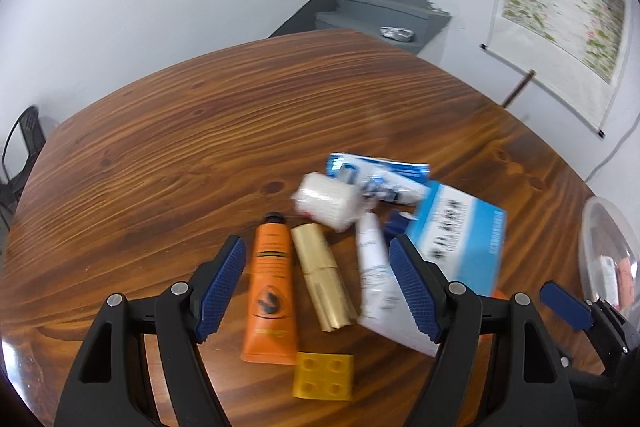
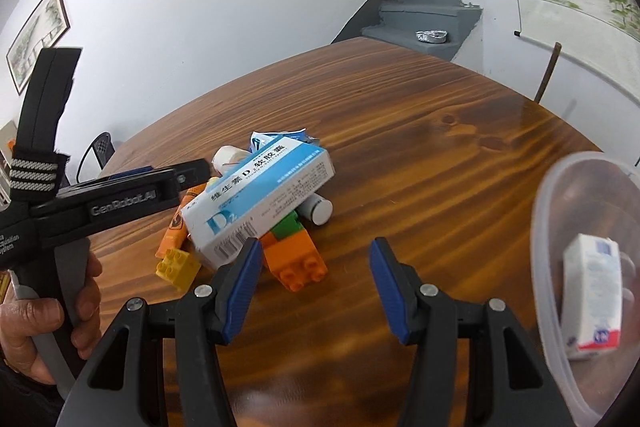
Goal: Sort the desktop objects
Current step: 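Move both tools back over the cluttered items on the table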
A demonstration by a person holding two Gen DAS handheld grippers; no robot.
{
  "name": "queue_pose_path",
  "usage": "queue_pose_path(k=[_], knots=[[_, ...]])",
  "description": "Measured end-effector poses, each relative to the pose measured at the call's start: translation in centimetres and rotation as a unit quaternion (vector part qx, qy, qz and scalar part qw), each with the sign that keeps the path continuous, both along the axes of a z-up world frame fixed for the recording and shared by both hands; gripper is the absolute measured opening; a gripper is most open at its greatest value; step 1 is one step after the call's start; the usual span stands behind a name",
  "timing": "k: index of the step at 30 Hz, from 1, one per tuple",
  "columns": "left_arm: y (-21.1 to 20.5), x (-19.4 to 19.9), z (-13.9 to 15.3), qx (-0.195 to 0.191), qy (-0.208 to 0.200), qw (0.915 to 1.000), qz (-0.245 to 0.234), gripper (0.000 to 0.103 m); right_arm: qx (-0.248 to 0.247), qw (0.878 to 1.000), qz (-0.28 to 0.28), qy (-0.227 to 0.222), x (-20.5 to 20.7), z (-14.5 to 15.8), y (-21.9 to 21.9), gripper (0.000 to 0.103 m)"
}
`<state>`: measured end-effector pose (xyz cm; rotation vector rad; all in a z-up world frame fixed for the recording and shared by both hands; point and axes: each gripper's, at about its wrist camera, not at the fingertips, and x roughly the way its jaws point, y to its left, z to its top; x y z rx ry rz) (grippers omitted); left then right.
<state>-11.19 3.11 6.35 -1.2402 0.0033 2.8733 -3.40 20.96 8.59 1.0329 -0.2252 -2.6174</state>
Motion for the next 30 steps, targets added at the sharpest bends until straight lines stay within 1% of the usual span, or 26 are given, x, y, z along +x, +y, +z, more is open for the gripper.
queue_pose_path(k=[2,6,9,13,17,20,23,26,30], knots=[[-1.2,-0.5,-0.4,0.005,-0.008,0.9999,0.014,0.078,-0.004,1.0,0.002,-0.003,-0.7,-0.4,-0.2,0.06],[-3.1,-1.1,-1.1,0.009,-0.017,0.9994,0.03,0.078,-0.016,0.999,0.01,-0.026,-1.6,-1.2,-0.1,0.06],[-4.0,-1.4,-1.3,0.013,-0.023,0.9992,0.032,0.078,-0.023,0.999,0.004,-0.026,-1.9,-1.3,0.3,0.06],[-4.9,-1.4,-1.8,0.007,-0.031,0.9989,0.034,0.078,-0.03,0.999,0.008,-0.033,-1.9,-1.5,0.4,0.06],[-5.0,-1.8,-2.7,0.0,-0.054,0.9984,0.017,0.078,-0.031,0.999,0.01,-0.035,-2.0,-1.6,0.4,0.06],[-4.5,-1.8,-3.7,-0.028,-0.063,0.9975,0.013,0.078,-0.028,0.999,0.013,-0.039,-1.9,-1.7,0.1,0.06],[-4.5,-1.9,-4.0,-0.022,-0.065,0.9976,0.012,0.078,-0.022,0.999,0.019,-0.038,-1.8,-1.7,-0.2,0.06],[-4.0,-1.9,-4.3,-0.034,-0.065,0.9972,0.012,0.078,-0.021,0.999,0.024,-0.038,-1.8,-1.7,-0.3,0.06],[-4.1,-2.1,-4.9,-0.03,-0.064,0.9973,0.017,0.078,-0.028,0.998,0.028,-0.045,-1.8,-2.0,-0.3,0.06]])
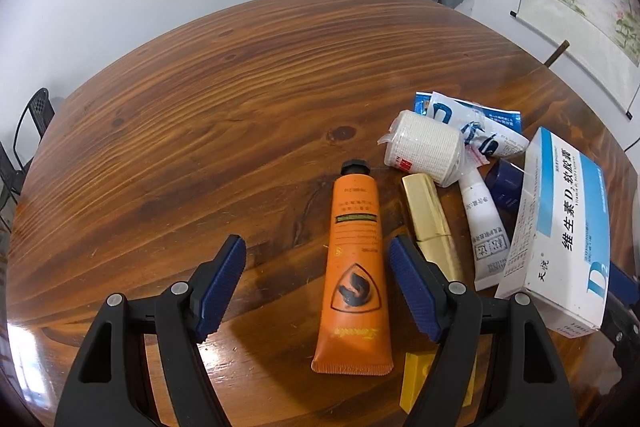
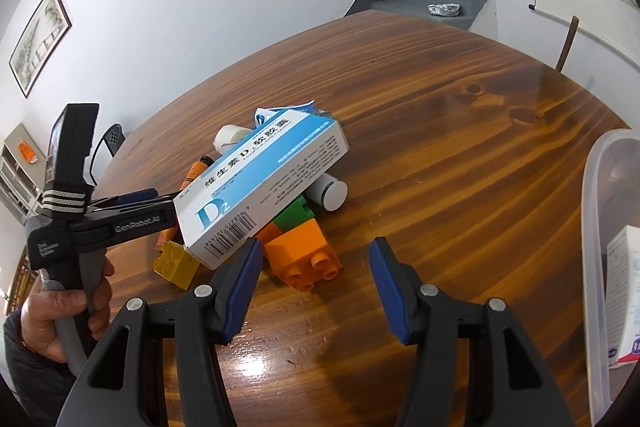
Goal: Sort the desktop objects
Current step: 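Move both tools back over the cluttered items on the table, then grasp the orange tube with the left tool while the right tool grasps the orange brick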
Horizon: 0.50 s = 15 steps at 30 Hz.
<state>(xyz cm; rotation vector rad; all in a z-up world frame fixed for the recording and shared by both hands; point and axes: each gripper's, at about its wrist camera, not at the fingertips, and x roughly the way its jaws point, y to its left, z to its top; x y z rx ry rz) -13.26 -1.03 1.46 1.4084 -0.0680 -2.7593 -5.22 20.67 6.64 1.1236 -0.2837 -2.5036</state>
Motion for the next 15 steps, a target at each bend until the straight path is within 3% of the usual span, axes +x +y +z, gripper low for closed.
queue_pose_path(k=[5,13,15], knots=[[-0.3,-0.4,-0.5,0.018,0.006,0.9998,0.001,0.073,-0.002,1.0,0.002,-0.003,-0.1,-0.2,-0.2,0.06],[0.8,-0.2,-0.4,0.035,0.02,0.9989,-0.025,0.031,0.0,1.0,0.008,-0.013,-0.3,-0.5,-0.5,0.06],[1.1,-0.1,-0.4,0.028,0.023,0.999,-0.027,0.031,0.003,1.0,0.008,-0.013,-0.5,-0.5,-0.6,0.06]])
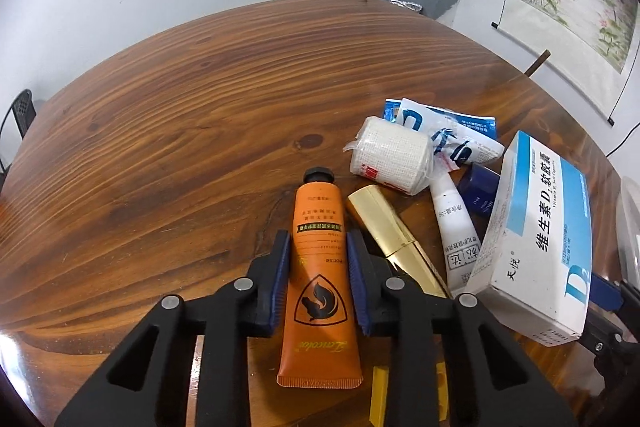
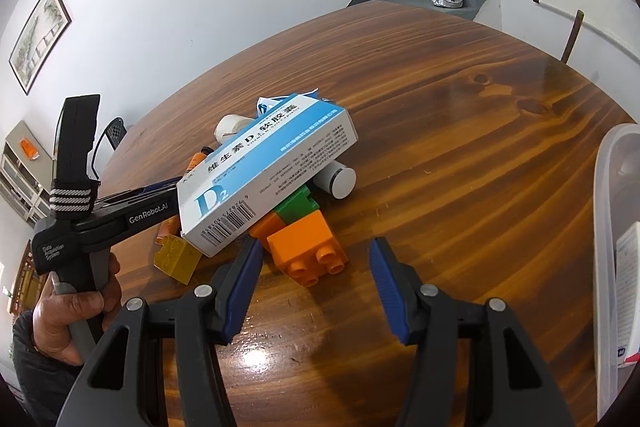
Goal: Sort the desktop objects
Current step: 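Grasp the orange tube with the left tool while the right tool grasps the orange brick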
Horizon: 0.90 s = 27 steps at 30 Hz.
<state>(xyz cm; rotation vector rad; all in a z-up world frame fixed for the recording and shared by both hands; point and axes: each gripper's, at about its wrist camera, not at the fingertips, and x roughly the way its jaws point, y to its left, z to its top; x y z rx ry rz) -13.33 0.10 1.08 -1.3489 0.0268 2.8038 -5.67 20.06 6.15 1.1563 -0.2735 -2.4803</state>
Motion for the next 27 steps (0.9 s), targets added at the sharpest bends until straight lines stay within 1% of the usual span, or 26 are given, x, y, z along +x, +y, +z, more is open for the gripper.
queue_pose_path(k=[2,5,8,11,12,14,21,27], knots=[[0.0,0.0,0.0,0.002,0.0,1.0,0.001,0.031,0.006,1.0,0.002,0.0,-0.2,0.0,-0.2,0.06],[-0.3,0.0,0.1,0.015,-0.001,0.9999,0.005,0.031,0.021,1.0,0.011,0.005,-0.4,0.1,-0.9,0.06],[-0.3,0.0,0.1,0.013,0.0,0.9999,0.008,0.031,0.035,0.999,0.021,0.008,-0.5,0.1,-1.7,0.06],[-0.2,0.1,0.0,0.007,0.004,0.9999,0.008,0.031,0.044,0.999,0.025,0.006,-0.7,0.0,-2.1,0.054],[-0.1,0.1,0.0,0.007,0.005,0.9999,0.007,0.031,0.044,0.999,0.023,0.006,-0.8,-0.1,-1.9,0.05],[-0.1,0.3,0.0,0.011,0.008,0.9999,0.004,0.031,0.037,0.999,0.016,0.002,-1.0,-0.2,-1.5,0.044],[0.3,1.2,1.3,0.013,0.034,0.9993,-0.006,0.03,0.02,1.0,0.018,0.007,-0.5,0.1,-1.0,0.043],[0.3,1.5,2.5,0.021,0.045,0.9987,-0.008,0.03,0.009,1.0,0.011,0.019,-0.2,0.4,-0.5,0.043]])
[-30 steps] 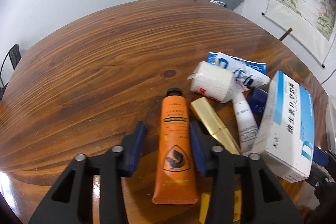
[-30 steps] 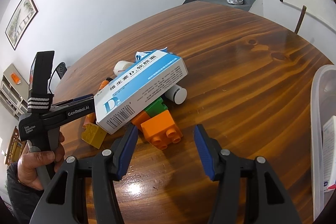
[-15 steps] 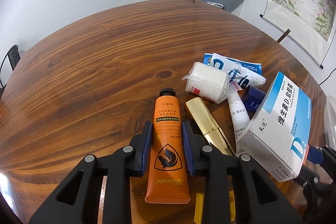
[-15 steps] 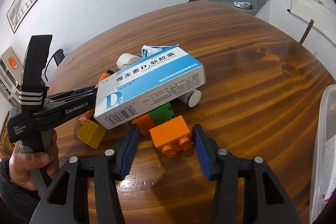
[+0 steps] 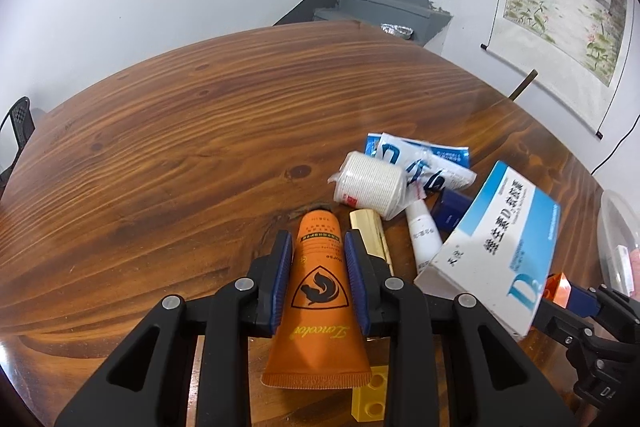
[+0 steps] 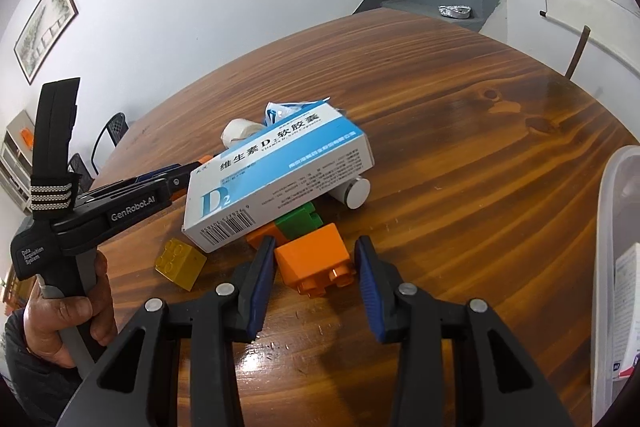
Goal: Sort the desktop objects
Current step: 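Grasp the orange tube with the left tool while the right tool grasps the orange brick, then lift the orange tube and orange brick and carry them over the bowl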
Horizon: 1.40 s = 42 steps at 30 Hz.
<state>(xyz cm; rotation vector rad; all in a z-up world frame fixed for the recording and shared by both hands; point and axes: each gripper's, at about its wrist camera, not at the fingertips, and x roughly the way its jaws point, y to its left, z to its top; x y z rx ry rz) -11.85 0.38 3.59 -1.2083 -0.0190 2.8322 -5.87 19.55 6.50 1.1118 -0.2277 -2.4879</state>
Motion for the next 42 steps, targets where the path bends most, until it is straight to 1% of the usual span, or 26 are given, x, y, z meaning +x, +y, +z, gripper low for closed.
queue_pose_path(k=[4,8,10,11,12,13,14,15,19,20,22,24,29,32,33,38,42], knots=[[0.2,0.0,0.2,-0.01,-0.004,0.9999,0.001,0.029,-0.003,1.0,0.0,0.0,0.1,0.1,0.2,0.043],[0.3,-0.4,-0.5,-0.023,-0.015,0.9996,0.004,0.029,-0.005,1.0,0.001,-0.002,0.1,0.0,0.2,0.043],[0.0,-0.5,-0.6,-0.012,-0.017,0.9998,0.003,0.029,-0.006,1.0,0.005,-0.004,0.2,0.0,0.2,0.043],[-0.1,-0.6,-0.6,-0.009,-0.018,0.9998,0.005,0.031,-0.007,1.0,0.007,-0.006,0.3,0.0,0.2,0.043],[-0.2,-0.6,-0.6,-0.009,-0.019,0.9997,0.009,0.035,-0.008,1.0,0.008,-0.008,0.3,0.0,0.1,0.043],[-0.3,-0.8,-0.7,-0.01,-0.019,0.9997,0.013,0.042,-0.009,1.0,0.01,-0.009,0.2,-0.1,0.1,0.043],[-0.5,-0.9,-0.8,-0.01,-0.02,0.9996,0.02,0.047,-0.011,1.0,0.011,-0.011,0.3,-0.1,0.1,0.043],[-0.6,-1.1,-0.9,-0.007,-0.023,0.9994,0.023,0.054,-0.014,1.0,0.012,-0.012,0.3,0.0,0.2,0.044],[-1.1,-1.5,-1.2,0.023,-0.033,0.9987,0.031,0.055,-0.02,1.0,0.015,-0.013,0.4,0.1,0.2,0.044],[-1.1,-1.8,-1.2,0.022,-0.033,0.9987,0.033,0.055,-0.02,1.0,0.017,-0.013,0.5,0.1,0.1,0.044],[-0.8,-2.0,-1.3,0.004,-0.033,0.9988,0.036,0.055,-0.022,0.999,0.019,-0.014,0.5,0.1,0.1,0.044],[-0.5,-2.2,-1.7,-0.013,-0.035,0.9985,0.039,0.055,-0.024,0.999,0.02,-0.013,0.6,0.1,0.1,0.043],[-1.0,-3.1,-2.3,-0.007,-0.04,0.9981,0.047,0.053,-0.028,0.999,0.02,-0.015,0.8,0.3,0.2,0.043],[-0.7,-3.2,-2.4,-0.013,-0.037,0.9984,0.04,0.04,-0.024,0.999,0.022,-0.015,0.9,0.2,0.0,0.044],[-0.7,-3.2,-2.5,-0.013,-0.036,0.9986,0.036,0.029,-0.023,0.999,0.022,-0.015,1.0,0.1,0.0,0.043],[-0.2,-2.5,-1.9,-0.022,-0.021,0.9989,0.037,0.028,-0.013,1.0,0.021,-0.01,1.3,0.2,-0.1,0.044],[0.6,-1.1,0.0,-0.032,0.016,0.9987,0.037,0.028,-0.012,1.0,0.013,0.004,1.7,0.5,0.2,0.044]])
